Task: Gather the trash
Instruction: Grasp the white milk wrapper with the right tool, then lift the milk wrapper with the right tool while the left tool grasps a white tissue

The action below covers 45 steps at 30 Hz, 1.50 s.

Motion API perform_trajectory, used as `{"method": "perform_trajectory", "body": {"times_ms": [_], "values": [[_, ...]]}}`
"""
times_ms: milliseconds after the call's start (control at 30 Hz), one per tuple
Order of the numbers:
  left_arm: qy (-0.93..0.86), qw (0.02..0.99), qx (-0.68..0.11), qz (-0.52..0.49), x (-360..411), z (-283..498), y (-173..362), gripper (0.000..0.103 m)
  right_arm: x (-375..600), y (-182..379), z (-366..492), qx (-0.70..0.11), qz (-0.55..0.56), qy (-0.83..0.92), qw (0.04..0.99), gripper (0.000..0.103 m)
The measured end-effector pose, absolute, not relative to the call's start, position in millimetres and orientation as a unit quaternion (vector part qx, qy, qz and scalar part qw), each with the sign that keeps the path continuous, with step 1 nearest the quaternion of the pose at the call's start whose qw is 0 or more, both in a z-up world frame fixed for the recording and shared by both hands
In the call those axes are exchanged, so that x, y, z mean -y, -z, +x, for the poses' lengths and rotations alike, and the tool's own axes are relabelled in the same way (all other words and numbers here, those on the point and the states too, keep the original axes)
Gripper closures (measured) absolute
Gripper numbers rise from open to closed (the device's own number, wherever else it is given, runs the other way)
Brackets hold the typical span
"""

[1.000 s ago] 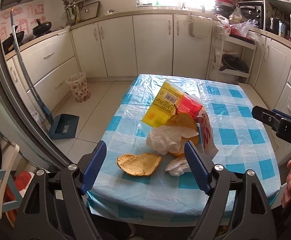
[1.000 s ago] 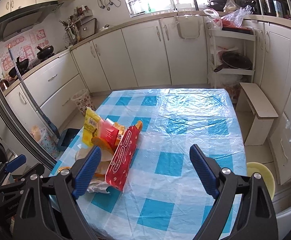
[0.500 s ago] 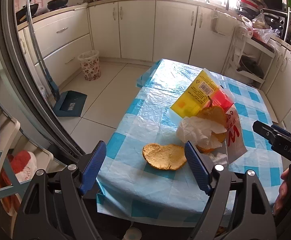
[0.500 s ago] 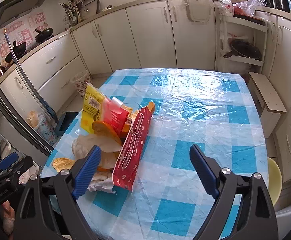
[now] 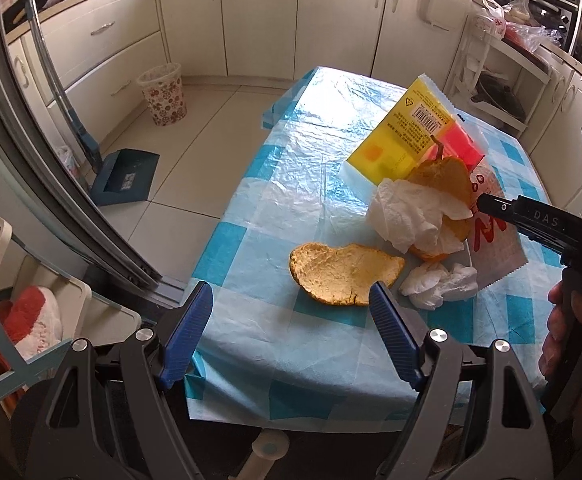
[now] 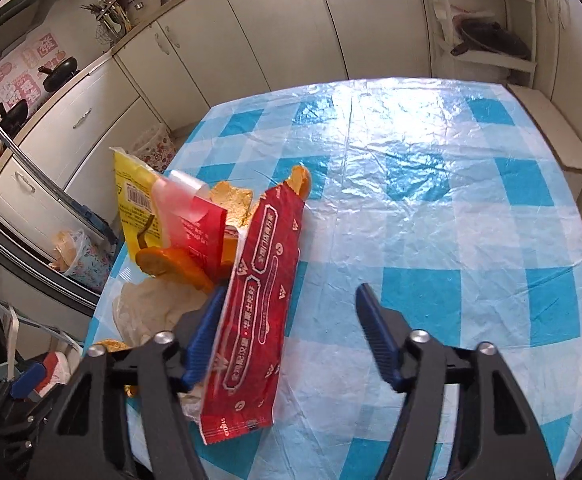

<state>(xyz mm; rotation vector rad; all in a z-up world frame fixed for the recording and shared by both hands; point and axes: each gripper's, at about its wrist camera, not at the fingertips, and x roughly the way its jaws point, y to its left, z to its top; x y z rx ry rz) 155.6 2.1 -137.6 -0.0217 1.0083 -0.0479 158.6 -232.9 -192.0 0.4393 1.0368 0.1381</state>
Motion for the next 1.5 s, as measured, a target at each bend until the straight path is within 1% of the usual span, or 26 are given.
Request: {"method": "perform_trajectory", "body": {"times_ms": [33,67,133,300,467,500,533,567,600,633,667,700,733,767,833,900,1000,1033,1067,1100,1133,1167,1200,1267,1333,1500], "values": [[0.027,0.872,-0.488,-0.017,-2,158,140,0.026,238,196,158,-0.496,0.221,-0.065,0.837,0.078],[0.029,0.871,-0.491,-0.020,-1,160,141,0.026,242,197,157,-0.497,0.231,-0.063,0.834,0.088],[0.040,0.869,-0.493,-0.024,4,165,141,0.026,254,198,151,-0.494,0.251,-0.055,0.831,0.093],[0.073,0.870,-0.488,-0.013,32,187,139,0.026,287,189,134,-0.477,0.285,-0.036,0.831,0.095],[0.072,0.866,-0.495,-0.015,49,215,147,0.023,306,188,124,-0.479,0.293,-0.029,0.827,0.094],[0.073,0.863,-0.499,-0.018,52,220,150,0.023,309,191,122,-0.483,0.300,-0.032,0.822,0.089],[0.075,0.861,-0.502,-0.021,55,224,153,0.023,310,195,122,-0.486,0.307,-0.033,0.817,0.079],[0.077,0.860,-0.504,-0.022,57,226,155,0.023,311,198,122,-0.492,0.311,-0.034,0.813,0.054],[0.078,0.860,-0.504,-0.020,60,227,156,0.023,310,199,123,-0.492,0.309,-0.032,0.813,0.041],[0.076,0.862,-0.500,-0.017,63,227,156,0.026,307,200,124,-0.493,0.301,-0.028,0.816,0.041],[0.077,0.864,-0.498,-0.015,64,227,156,0.043,303,201,125,-0.497,0.292,-0.030,0.817,0.041],[0.081,0.862,-0.501,-0.014,66,227,157,0.051,299,202,127,-0.501,0.281,-0.033,0.818,0.040],[0.088,0.858,-0.506,-0.020,66,228,158,0.070,291,202,130,-0.506,0.260,-0.030,0.821,0.038],[0.091,0.856,-0.508,-0.025,65,228,159,0.087,285,203,131,-0.509,0.237,-0.026,0.827,0.036],[0.091,0.859,-0.503,-0.033,61,227,158,0.091,268,207,136,-0.517,0.182,-0.014,0.836,0.033],[0.099,0.863,-0.493,-0.043,55,223,152,0.094,253,209,137,-0.515,0.134,-0.006,0.847,0.026],[0.125,0.873,-0.468,-0.063,47,214,135,0.096,232,212,139,-0.511,0.076,-0.003,0.856,0.025],[0.136,0.876,-0.458,-0.071,44,210,129,0.096,227,212,138,-0.509,0.060,-0.005,0.859,0.027],[0.148,0.879,-0.447,-0.079,41,206,122,0.096,221,213,137,-0.503,0.041,-0.006,0.863,0.037],[0.156,0.881,-0.439,-0.085,40,202,117,0.096,218,211,136,-0.495,0.035,-0.019,0.868,0.053],[0.163,0.882,-0.432,-0.091,37,200,113,0.096,215,210,136,-0.494,0.032,-0.021,0.868,0.061],[0.168,0.883,-0.427,-0.097,35,198,110,0.096,215,208,136,-0.496,0.031,-0.027,0.867,0.080],[0.177,0.882,-0.424,-0.106,32,197,108,0.096,216,208,136,-0.497,0.033,-0.029,0.867,0.091],[0.191,0.879,-0.421,-0.121,29,195,105,0.096,226,209,134,-0.502,0.065,-0.032,0.862,0.099],[0.200,0.879,-0.414,-0.124,29,191,102,0.096,240,211,136,-0.506,0.117,-0.040,0.854,0.100],[0.229,0.882,-0.396,-0.116,37,180,91,0.096,267,198,126,-0.489,0.177,-0.049,0.853,0.100]]}}
